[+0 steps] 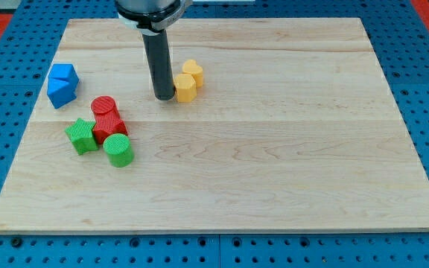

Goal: Point your arm at the red circle

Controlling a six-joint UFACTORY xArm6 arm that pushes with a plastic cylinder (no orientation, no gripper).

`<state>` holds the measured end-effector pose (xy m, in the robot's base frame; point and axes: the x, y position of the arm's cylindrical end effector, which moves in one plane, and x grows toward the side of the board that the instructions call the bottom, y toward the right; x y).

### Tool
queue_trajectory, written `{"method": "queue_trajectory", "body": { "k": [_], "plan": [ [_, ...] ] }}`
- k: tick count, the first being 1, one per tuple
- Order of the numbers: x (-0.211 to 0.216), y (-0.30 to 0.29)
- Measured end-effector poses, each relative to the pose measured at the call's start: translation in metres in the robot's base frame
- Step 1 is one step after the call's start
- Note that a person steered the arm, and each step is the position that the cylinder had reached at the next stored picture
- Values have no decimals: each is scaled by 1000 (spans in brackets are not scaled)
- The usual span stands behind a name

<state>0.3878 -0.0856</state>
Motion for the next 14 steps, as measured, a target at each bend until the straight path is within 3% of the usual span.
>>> {"method": "queue_trajectory", "body": {
  "k": [6, 7, 10, 14],
  "plan": [
    [-33, -30],
    [-39, -65],
    [-10, -122],
    [31, -123]
  ]
}}
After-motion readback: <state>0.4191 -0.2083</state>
